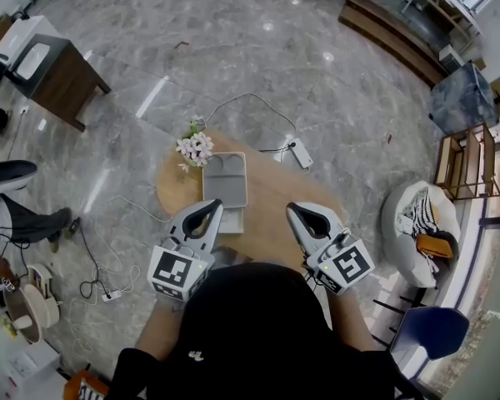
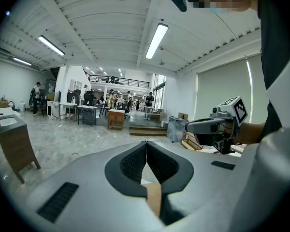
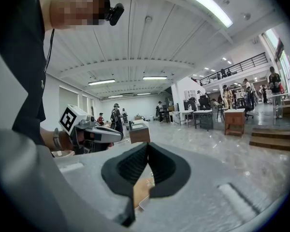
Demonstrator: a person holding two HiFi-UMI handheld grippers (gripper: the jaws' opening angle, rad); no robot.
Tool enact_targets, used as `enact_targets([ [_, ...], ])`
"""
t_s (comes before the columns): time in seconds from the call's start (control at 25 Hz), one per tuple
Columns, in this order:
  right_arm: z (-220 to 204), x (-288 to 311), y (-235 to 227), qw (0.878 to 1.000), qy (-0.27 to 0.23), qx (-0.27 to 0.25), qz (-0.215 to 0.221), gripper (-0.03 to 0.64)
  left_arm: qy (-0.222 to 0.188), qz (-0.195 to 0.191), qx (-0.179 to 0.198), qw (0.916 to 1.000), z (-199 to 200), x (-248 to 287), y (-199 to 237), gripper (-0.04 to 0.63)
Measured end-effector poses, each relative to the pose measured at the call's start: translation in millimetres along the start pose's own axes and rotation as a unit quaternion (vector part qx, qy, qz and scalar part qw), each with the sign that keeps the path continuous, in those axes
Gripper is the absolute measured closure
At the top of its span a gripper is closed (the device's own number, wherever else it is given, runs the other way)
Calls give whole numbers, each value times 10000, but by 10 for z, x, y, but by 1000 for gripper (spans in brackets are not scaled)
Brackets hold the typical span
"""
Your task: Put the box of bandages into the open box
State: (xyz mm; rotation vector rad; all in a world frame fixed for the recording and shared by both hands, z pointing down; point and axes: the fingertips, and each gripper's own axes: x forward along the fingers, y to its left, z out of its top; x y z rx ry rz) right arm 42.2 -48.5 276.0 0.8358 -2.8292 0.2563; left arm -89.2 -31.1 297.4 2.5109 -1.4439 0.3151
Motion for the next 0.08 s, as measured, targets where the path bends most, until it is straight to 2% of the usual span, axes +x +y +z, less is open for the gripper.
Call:
enact_targets([
  [0.08, 5, 1, -30, 10000, 23, 9, -88, 620, 16, 50, -85, 9999, 17, 19, 22, 580],
])
